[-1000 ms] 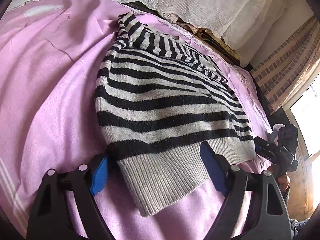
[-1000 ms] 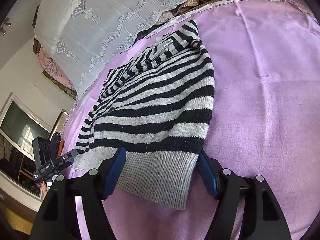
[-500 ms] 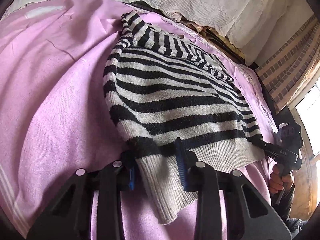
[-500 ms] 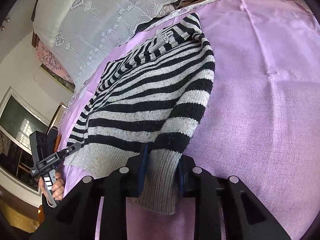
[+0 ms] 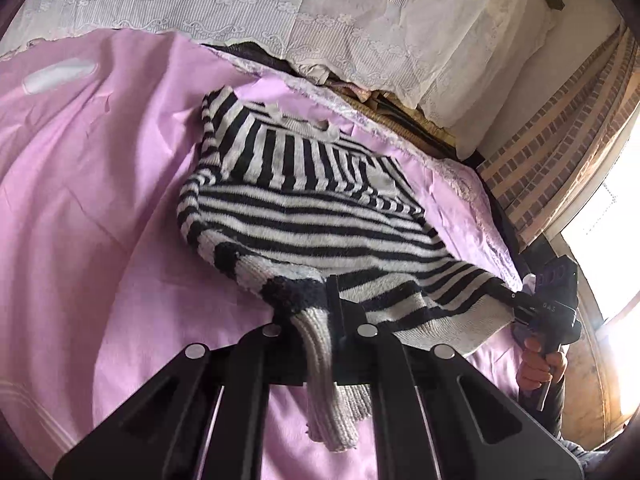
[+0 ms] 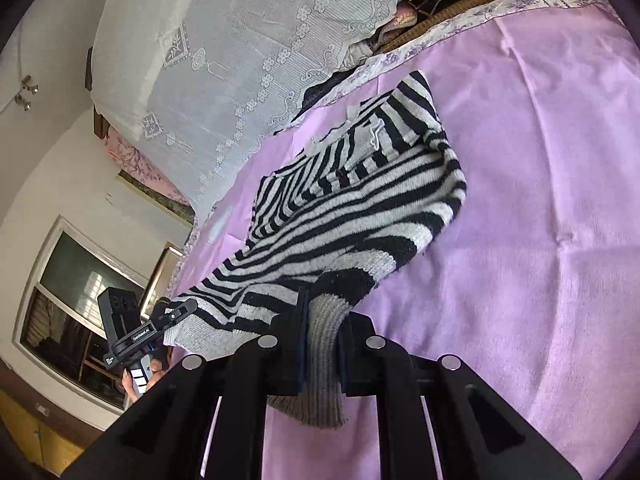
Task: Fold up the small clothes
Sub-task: 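Grasp the hem with the left tool while the right tool grasps the hem, then lift the hem with both tools and fold it up toward the collar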
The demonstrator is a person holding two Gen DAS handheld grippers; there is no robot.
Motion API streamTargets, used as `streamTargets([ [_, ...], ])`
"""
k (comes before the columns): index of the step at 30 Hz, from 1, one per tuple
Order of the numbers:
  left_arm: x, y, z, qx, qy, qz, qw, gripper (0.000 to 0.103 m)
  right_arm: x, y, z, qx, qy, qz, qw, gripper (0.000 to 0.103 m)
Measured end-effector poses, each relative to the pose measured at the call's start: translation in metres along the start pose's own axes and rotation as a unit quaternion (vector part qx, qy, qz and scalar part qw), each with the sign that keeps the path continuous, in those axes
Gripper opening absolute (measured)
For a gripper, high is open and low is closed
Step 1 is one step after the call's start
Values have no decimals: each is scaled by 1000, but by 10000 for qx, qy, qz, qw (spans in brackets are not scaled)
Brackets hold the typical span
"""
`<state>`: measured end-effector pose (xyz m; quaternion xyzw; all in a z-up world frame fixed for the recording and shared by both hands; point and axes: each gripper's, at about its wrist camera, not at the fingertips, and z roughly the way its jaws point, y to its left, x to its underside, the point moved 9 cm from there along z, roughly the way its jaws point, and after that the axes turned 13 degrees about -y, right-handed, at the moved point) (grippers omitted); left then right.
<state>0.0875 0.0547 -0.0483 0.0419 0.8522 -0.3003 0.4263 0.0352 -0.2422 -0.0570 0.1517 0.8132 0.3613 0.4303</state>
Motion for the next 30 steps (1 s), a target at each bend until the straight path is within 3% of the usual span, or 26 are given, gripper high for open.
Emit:
streamTargets([
  [11, -75, 23, 55, -230, -217, -343, 9989, 6, -75, -1, 64, 53, -157, 499, 9986, 12],
  [17, -98, 41, 88, -499, -219, -345, 9979, 6, -111, -10, 101, 192, -260, 581, 9978, 12],
  [30, -151, 61, 153, -686, -322, -449, 9961, 6, -169, -46, 185, 152, -332, 1043, 9939, 12],
])
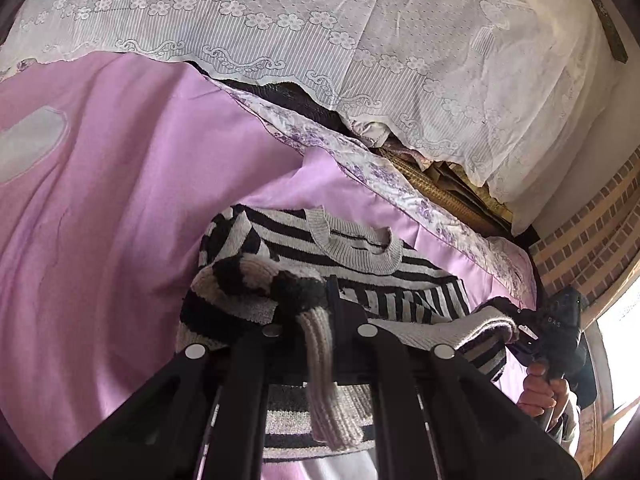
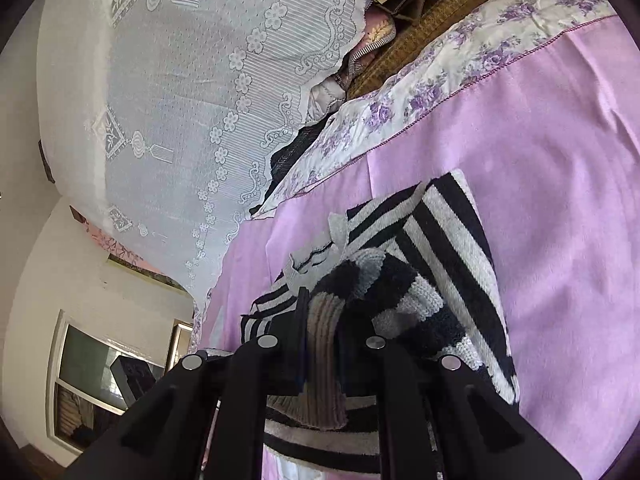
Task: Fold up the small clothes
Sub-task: 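Lift the hem with both tools and fold it up toward the collar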
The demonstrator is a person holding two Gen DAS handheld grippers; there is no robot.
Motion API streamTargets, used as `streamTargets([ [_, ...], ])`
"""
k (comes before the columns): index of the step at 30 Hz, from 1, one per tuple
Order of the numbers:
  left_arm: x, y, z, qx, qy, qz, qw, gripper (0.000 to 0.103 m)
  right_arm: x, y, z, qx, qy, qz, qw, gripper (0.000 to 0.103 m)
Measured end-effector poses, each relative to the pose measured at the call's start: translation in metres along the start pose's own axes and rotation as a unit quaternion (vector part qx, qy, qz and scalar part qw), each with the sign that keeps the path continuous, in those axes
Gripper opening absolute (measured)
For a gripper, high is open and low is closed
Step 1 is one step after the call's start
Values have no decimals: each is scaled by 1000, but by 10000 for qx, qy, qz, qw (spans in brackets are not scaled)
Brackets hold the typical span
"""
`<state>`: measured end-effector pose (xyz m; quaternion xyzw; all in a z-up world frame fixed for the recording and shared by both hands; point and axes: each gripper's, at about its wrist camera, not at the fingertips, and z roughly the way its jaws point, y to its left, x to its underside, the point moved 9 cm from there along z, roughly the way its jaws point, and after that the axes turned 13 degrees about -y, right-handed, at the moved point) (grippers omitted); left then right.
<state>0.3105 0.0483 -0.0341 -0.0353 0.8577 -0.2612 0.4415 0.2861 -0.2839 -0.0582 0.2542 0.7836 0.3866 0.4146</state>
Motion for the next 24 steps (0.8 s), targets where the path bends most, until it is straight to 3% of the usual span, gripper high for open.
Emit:
streamTargets([
  [8, -8, 17, 43, -177, -6, -167, 9997, 6, -25, -8, 43, 62, -60, 35, 10000, 12],
  [11, -3, 31, 62, -190, 64, -385, 9991, 11, -28, -25, 59, 193, -58, 155, 9997, 17],
  [16, -3, 40, 63, 168, 63, -911, 9957, 18, -31, -34, 53, -166, 12, 562, 9983, 22],
  [17, -8, 37, 56, 225, -61, -883, 9958, 25, -33, -28, 48, -303, -34, 579, 9979, 28],
  [18, -13, 34, 48, 218, -239, -807, 9962, 41, -35, -23, 43, -392, -103, 565, 9976, 32],
  [19, -19, 31, 38, 154, -433, -701, 9965, 49, -37, -18, 38, -423, -201, 522, 9975, 34],
  [20, -24, 29, 30, 49, -619, -576, 9964, 62, -39, -13, 33, -445, -333, 446, 9975, 41],
  [21, -29, 26, 22, -99, -811, -419, 9958, 68, -42, -10, 29, -417, -468, 325, 9975, 56],
  [23, -36, 17, 11, -201, -1028, -100, 9944, 69, -50, -6, 21, -391, -756, 162, 9962, 68],
  [24, -36, 10, 10, -167, -1027, 27, 9946, 69, -54, -8, 19, -335, -848, 122, 9958, 68],
])
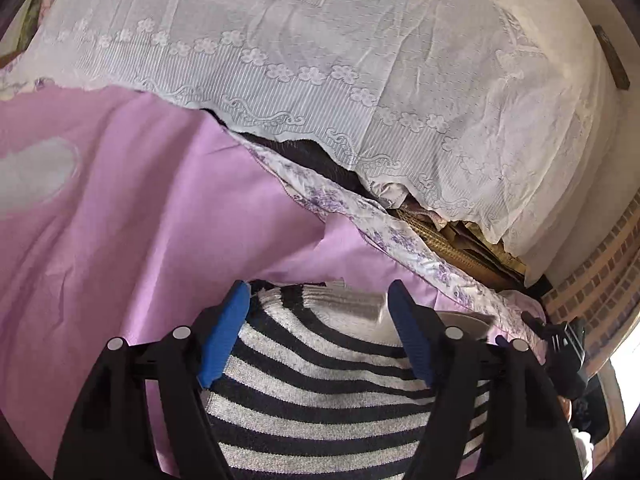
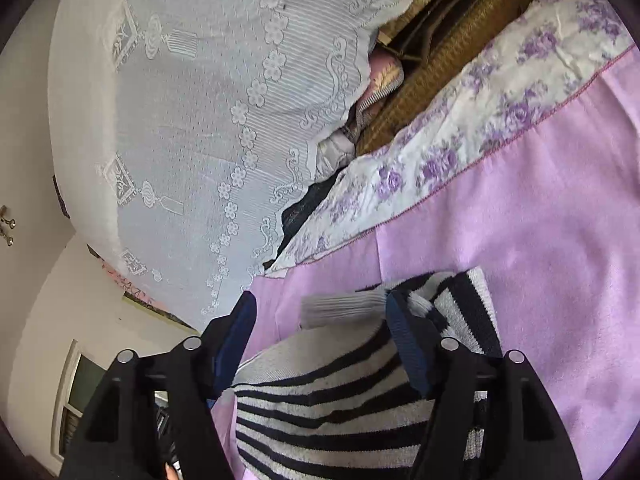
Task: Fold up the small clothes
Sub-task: 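Lift the hem with both tools and fold it up toward the collar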
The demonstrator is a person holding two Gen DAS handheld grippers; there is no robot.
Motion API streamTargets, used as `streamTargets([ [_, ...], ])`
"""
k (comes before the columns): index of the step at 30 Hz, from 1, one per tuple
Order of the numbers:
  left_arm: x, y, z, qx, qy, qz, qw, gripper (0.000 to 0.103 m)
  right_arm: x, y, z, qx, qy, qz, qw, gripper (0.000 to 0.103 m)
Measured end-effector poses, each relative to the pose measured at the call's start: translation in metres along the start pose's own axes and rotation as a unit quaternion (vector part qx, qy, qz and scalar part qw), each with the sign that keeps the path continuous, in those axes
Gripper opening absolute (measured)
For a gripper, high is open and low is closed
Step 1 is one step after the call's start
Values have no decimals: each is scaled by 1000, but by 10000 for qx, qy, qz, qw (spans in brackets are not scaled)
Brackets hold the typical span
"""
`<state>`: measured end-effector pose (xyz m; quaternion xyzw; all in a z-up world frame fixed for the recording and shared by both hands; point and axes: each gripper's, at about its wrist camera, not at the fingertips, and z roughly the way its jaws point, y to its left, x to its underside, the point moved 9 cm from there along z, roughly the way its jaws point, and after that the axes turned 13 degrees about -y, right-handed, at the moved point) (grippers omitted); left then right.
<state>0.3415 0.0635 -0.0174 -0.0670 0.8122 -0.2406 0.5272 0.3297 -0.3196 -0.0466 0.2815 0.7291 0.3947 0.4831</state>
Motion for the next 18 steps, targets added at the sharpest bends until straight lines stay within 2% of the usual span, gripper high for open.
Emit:
streamTargets([
  [2, 6, -11, 4, 88, 131, 183, 9997, 69, -4, -9, -1, 346, -84, -134, 9993, 66],
  [3, 12, -17, 9, 166, 249, 285, 9991, 69, -3, -10, -1, 408, -105, -238, 9988, 56],
  [6, 36, -39, 25, 306, 568, 630, 9959, 69, 18, 4, 13, 341, 227, -714, 9966, 36],
  [10, 59, -47, 56, 51, 855, 1032, 9910, 70, 66, 29, 41, 269, 769, -1772, 9808, 32],
  [12, 64, -28, 71, -277, 970, 876, 9910, 70, 74, 18, 53, 498, 875, -1933, 9760, 31],
  [13, 66, -15, 78, -397, 1064, 674, 9912, 70, 71, 5, 56, 655, 863, -1838, 9770, 31],
  [14, 68, -2, 83, -425, 1149, 406, 9916, 67, 62, -12, 58, 878, 788, -1650, 9792, 27],
  [15, 70, 10, 87, -346, 1235, 120, 9917, 59, 52, -30, 57, 1044, 689, -1392, 9823, 6],
  [16, 70, 21, 89, -307, 1290, -86, 9911, 52, 42, -48, 56, 1119, 643, -1015, 9864, 0],
  [17, 69, 30, 90, -317, 1303, -246, 9907, 38, 36, -62, 53, 1057, 644, -509, 9910, 0],
  [18, 67, 36, 89, -308, 1285, -404, 9904, 29, 31, -68, 49, 893, 586, -127, 9942, 0],
])
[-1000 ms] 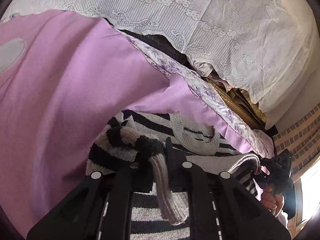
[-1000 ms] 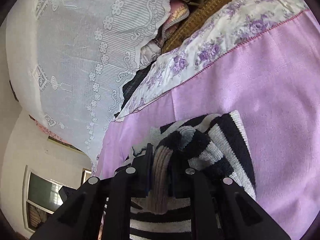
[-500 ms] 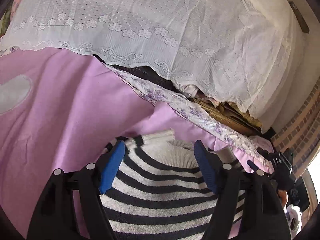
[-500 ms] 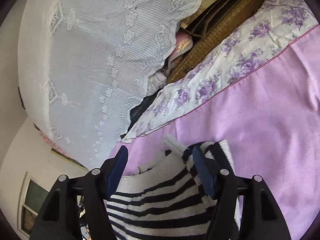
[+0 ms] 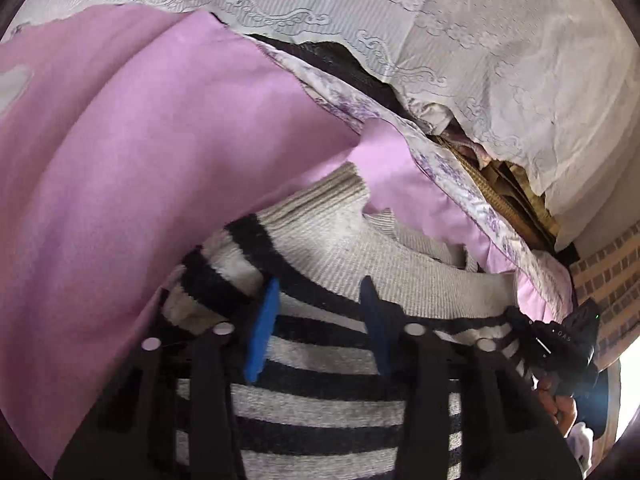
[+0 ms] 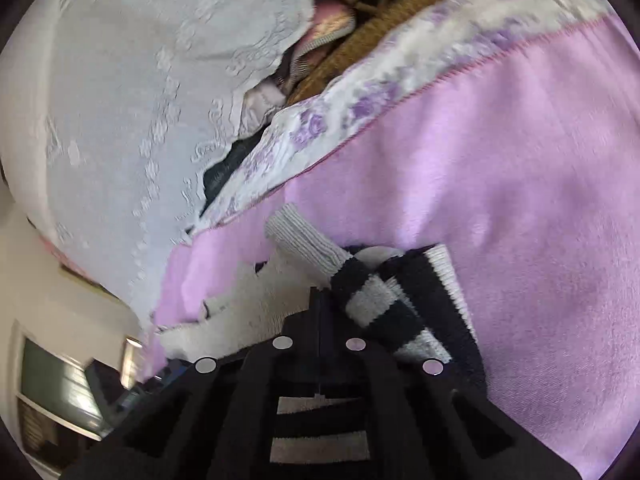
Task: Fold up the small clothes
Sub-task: 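Lift the hem with both tools and fold it up toward the collar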
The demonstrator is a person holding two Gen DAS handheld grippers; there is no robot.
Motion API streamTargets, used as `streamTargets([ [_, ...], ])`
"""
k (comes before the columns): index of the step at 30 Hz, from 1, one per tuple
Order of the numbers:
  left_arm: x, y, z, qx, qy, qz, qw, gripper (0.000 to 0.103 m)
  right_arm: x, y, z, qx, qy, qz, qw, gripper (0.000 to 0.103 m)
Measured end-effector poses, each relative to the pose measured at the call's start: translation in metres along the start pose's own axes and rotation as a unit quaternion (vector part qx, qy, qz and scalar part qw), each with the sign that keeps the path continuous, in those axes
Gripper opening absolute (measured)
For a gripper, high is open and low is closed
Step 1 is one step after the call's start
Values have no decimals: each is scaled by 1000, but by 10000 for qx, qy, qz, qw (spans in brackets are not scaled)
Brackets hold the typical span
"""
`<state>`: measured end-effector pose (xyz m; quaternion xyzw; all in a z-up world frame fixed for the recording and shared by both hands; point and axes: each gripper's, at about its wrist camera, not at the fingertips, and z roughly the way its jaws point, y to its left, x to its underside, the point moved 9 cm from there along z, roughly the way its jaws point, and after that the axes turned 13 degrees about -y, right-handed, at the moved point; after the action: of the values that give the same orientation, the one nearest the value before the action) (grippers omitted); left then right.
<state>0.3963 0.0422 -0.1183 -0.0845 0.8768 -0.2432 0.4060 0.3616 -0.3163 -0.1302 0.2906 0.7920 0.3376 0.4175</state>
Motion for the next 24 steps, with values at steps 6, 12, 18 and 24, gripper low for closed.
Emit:
streamTargets([
  [6, -6, 4, -27, 58, -238, -311, 9992, 36, -14, 10, -37, 395, -778, -794, 9930, 6],
  [12, -19, -41, -43, -381, -881, 1134, 9889, 89, 22, 65, -37, -238, -310, -1486, 9881, 30],
  [18, -17, 34, 3, -1051, -72, 122, 9944, 95, 57, 45, -9, 311, 222, -1917, 9807, 25],
  [24, -18, 21, -22, -956, -380, 353, 9941, 95, 55, 51, -28, 432, -176, -2181, 9748, 27],
])
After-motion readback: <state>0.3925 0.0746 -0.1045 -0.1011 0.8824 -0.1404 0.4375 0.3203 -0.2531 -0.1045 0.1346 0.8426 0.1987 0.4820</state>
